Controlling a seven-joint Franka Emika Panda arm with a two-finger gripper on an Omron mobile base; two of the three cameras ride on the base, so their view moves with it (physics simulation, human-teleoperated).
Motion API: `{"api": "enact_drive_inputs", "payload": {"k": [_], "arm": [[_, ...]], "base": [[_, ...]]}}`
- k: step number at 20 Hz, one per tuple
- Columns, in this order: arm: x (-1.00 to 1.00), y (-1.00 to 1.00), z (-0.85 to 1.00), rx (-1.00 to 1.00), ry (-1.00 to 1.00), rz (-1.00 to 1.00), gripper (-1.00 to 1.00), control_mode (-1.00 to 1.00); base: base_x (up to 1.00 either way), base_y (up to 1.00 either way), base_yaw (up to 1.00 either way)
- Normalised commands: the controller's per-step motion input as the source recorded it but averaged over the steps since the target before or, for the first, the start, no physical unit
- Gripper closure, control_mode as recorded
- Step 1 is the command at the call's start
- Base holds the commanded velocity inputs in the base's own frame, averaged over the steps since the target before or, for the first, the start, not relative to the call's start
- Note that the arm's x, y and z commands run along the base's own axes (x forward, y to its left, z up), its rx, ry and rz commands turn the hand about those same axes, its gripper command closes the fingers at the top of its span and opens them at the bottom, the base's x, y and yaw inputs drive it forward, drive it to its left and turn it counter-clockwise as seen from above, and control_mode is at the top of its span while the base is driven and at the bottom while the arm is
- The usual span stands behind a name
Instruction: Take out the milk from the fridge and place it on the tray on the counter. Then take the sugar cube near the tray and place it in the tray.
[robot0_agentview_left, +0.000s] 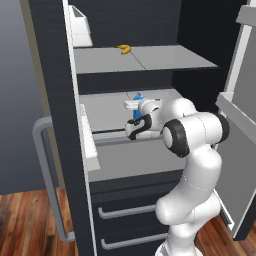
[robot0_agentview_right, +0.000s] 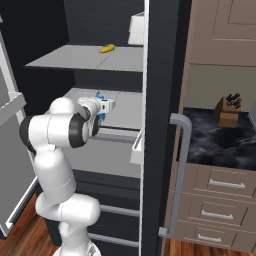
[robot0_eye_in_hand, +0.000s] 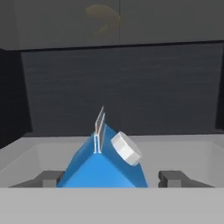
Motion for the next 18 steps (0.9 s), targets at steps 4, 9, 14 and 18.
{"api": "enact_drive_inputs", "payload": {"k": [4,9,14,18], "arm": [[0.00,0.00,0.00,0.00,0.00,0.00,1.00,-1.00],[-0.14,0.00,0.00,0.00,0.00,-0.03,1.00,-1.00],[-0.36,0.04,0.00,0.00,-0.01,-0.05,1.00,-1.00],[-0.37,0.06,0.00,0.00,-0.01,-0.04,1.00,-1.00]], "base": [[0.00,0.00,0.00],[0.00,0.00,0.00],[0.00,0.00,0.00],[0.00,0.00,0.00]]}}
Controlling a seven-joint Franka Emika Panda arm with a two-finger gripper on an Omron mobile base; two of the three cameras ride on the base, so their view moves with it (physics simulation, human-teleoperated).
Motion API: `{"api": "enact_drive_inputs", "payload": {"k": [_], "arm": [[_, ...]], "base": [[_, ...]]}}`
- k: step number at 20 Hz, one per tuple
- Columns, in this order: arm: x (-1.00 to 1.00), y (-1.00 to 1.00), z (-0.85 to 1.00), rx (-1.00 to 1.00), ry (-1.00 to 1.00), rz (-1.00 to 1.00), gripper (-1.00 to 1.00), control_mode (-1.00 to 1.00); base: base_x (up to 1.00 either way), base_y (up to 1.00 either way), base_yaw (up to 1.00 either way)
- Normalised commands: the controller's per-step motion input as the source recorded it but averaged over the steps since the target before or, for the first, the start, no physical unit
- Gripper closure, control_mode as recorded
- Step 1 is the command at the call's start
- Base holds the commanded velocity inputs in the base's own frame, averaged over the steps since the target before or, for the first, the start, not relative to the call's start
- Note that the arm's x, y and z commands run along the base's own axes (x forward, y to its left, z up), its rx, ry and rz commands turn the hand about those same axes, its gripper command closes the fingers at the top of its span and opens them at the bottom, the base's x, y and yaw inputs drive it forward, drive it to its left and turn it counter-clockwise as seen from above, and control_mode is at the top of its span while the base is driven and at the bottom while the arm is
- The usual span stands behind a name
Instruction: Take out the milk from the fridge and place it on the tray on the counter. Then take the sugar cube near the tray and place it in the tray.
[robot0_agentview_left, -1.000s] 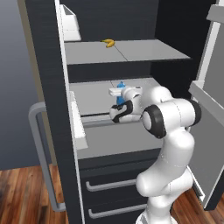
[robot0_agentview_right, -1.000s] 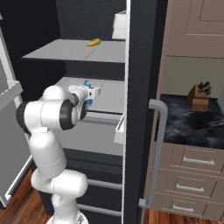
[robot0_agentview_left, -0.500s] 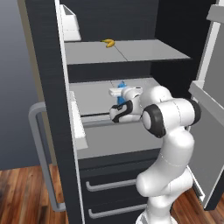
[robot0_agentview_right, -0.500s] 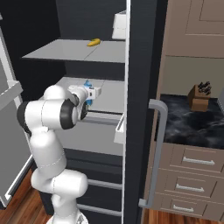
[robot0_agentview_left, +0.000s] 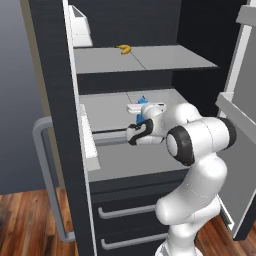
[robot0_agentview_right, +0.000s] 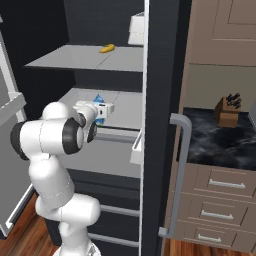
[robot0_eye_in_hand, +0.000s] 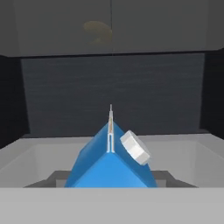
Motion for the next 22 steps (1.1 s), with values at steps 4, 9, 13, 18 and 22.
{"api": "enact_drive_inputs", "payload": {"k": [4,9,13,18,22], "arm": [[-0.45,0.02,0.00,0.04,-0.01,-0.01,1.00,-1.00],[-0.67,0.11,0.09,0.02,0.00,-0.03,1.00,-1.00],[-0.86,0.03,0.75,0.02,0.02,-0.06,1.00,-1.00],[-0.87,0.02,0.94,0.08,0.10,-0.05,1.00,-1.00],[-0.60,0.00,0.88,0.19,0.27,0.00,1.00,-1.00]], "base": [[0.00,0.00,0.00],[0.00,0.00,0.00],[0.00,0.00,0.00],[0.00,0.00,0.00],[0.00,0.00,0.00]]}}
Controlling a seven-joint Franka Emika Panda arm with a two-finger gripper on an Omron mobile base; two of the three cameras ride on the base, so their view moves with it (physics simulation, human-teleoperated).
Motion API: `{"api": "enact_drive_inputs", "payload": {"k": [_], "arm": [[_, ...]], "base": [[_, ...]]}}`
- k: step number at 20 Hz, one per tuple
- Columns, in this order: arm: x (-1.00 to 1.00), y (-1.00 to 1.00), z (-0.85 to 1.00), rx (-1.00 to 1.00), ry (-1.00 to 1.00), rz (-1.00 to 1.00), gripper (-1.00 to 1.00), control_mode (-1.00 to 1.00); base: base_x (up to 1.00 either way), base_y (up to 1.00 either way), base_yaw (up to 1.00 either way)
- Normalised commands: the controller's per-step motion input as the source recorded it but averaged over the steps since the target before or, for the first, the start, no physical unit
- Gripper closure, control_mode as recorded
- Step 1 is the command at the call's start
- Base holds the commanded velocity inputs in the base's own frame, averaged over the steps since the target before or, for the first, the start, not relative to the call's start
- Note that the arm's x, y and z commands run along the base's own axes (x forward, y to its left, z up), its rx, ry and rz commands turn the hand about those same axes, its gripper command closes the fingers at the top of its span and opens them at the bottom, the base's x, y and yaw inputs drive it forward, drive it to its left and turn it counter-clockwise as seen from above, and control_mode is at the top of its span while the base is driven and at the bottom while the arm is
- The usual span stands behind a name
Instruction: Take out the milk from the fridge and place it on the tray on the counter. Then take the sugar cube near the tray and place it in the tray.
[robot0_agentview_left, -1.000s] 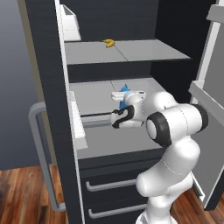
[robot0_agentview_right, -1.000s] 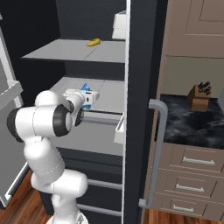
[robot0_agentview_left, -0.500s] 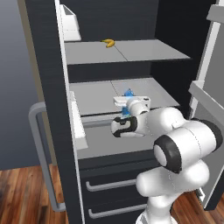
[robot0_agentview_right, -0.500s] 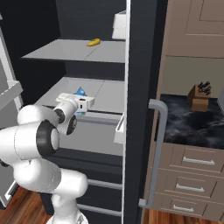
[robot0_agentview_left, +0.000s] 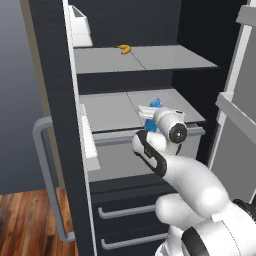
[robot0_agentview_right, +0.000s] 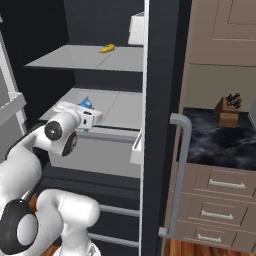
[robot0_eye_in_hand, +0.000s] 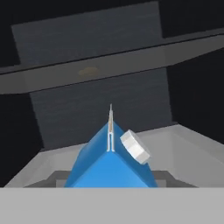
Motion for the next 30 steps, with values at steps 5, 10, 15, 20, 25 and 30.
{"api": "enact_drive_inputs", "payload": {"k": [5,10,15,20,25,30], "arm": [[-0.49,0.15,0.90,0.14,0.33,-0.03,1.00,-1.00],[-0.32,0.18,0.27,0.00,0.16,-0.15,1.00,-1.00],[-0.58,-0.10,0.09,0.00,0.07,0.00,1.00,-1.00],[-0.74,-0.07,0.01,-0.04,0.00,0.08,1.00,-1.00],[-0.84,0.00,0.01,-0.09,-0.05,0.16,1.00,-1.00],[-0.80,-0.03,0.16,-0.12,-0.12,0.17,1.00,-1.00]], "base": [[0.00,0.00,0.00],[0.00,0.00,0.00],[0.00,0.00,0.00],[0.00,0.00,0.00],[0.00,0.00,0.00],[0.00,0.00,0.00]]}}
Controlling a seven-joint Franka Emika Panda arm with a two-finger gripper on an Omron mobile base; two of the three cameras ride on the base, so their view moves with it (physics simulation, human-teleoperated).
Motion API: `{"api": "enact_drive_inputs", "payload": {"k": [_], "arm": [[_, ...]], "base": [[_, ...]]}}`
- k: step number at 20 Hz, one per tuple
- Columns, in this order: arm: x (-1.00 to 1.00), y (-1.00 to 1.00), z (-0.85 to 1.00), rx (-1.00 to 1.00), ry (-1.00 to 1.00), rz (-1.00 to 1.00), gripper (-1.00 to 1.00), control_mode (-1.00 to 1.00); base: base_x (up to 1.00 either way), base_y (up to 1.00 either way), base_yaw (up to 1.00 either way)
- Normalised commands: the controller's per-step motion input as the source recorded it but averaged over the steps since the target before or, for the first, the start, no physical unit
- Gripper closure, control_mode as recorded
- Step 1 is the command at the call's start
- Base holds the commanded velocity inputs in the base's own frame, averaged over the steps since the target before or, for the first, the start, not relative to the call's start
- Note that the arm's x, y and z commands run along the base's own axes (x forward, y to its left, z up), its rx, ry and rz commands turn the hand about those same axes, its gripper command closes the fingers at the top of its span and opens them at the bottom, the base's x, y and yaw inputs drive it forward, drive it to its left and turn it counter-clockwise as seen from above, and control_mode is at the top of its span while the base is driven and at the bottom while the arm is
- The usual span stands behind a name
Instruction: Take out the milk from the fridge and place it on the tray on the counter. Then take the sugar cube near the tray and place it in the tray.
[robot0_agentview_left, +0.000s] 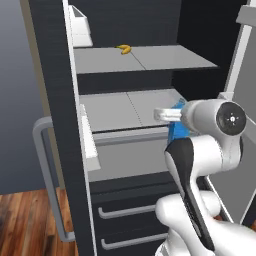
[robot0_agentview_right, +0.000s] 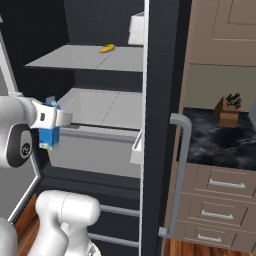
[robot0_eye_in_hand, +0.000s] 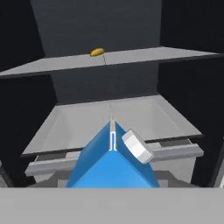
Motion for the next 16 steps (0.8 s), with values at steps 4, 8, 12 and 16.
{"api": "enact_drive_inputs", "payload": {"k": [4,8,12,16], "arm": [[-0.72,0.00,0.33,-0.19,-0.27,0.06,1.00,-1.00],[-0.66,0.00,0.41,-0.08,-0.26,-0.01,1.00,-1.00],[-0.53,0.00,0.48,0.00,-0.10,0.00,1.00,-1.00],[-0.53,0.00,0.15,0.00,-0.12,0.00,1.00,-1.00]], "base": [[0.00,0.00,0.00],[0.00,0.00,0.00],[0.00,0.00,0.00],[0.00,0.00,0.00]]}}
